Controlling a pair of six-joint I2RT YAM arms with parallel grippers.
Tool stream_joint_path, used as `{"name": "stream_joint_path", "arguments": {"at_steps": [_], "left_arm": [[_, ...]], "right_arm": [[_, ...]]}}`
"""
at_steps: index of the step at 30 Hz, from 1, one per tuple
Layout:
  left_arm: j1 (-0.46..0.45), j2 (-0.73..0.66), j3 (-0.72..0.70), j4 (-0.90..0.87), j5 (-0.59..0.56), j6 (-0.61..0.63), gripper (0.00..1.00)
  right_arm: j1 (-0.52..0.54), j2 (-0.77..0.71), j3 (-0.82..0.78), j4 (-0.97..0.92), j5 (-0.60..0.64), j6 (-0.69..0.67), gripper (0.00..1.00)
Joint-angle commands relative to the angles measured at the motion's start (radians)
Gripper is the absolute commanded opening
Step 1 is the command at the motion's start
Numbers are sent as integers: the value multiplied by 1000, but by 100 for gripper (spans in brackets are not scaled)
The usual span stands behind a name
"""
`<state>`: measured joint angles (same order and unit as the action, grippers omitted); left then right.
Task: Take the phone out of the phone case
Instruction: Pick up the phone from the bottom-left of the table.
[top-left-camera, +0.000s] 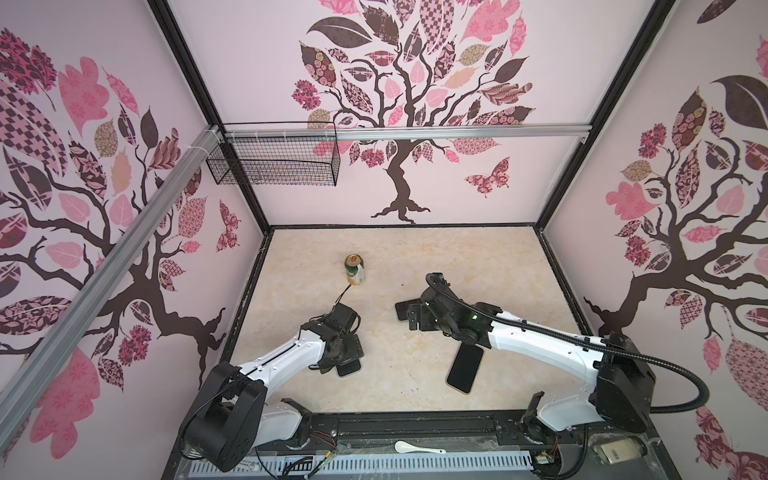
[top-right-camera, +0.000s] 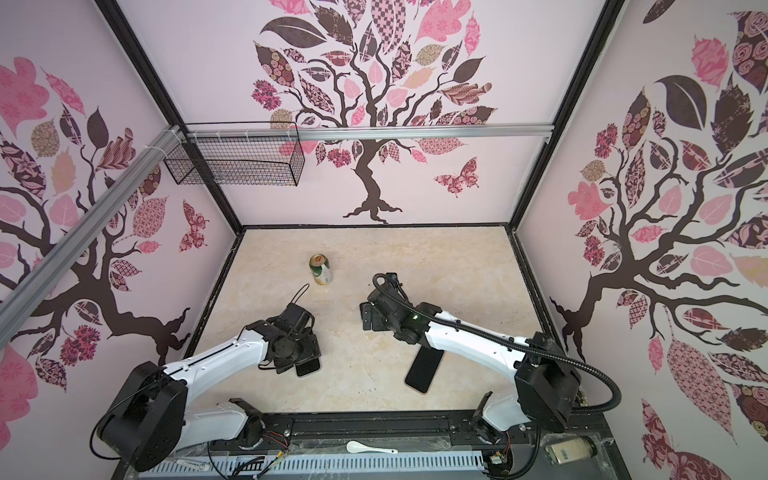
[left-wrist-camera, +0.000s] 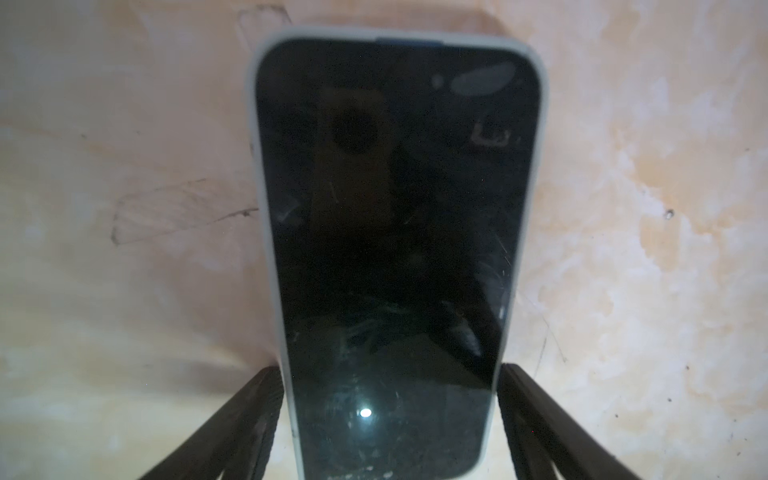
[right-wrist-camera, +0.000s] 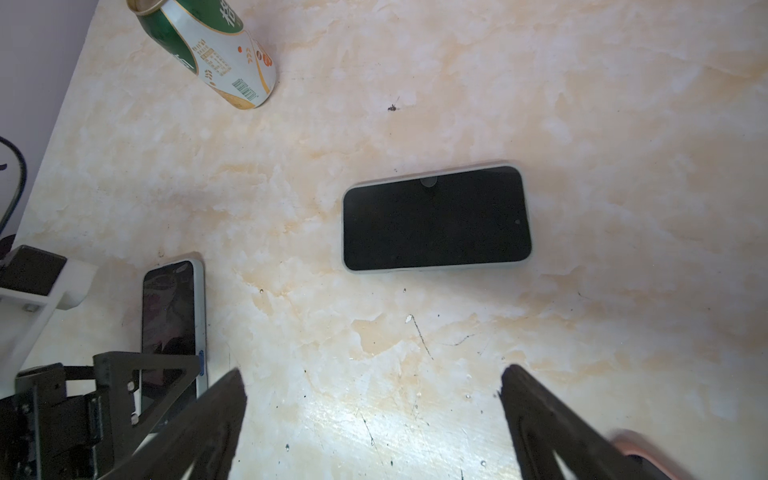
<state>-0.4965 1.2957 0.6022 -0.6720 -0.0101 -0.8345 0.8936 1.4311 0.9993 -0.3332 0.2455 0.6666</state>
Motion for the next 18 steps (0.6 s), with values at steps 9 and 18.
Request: {"name": "stream_joint_path", "arguments": {"at_steps": [9,18], "left_arm": [[-18,121,-19,-29,-78,11,85],[-82,207,-5,10,-73,-43,85]], "right_arm": [[3,-35,-12,-14,11,8,98],[1,-69,-31,-24,34,1,98]]}}
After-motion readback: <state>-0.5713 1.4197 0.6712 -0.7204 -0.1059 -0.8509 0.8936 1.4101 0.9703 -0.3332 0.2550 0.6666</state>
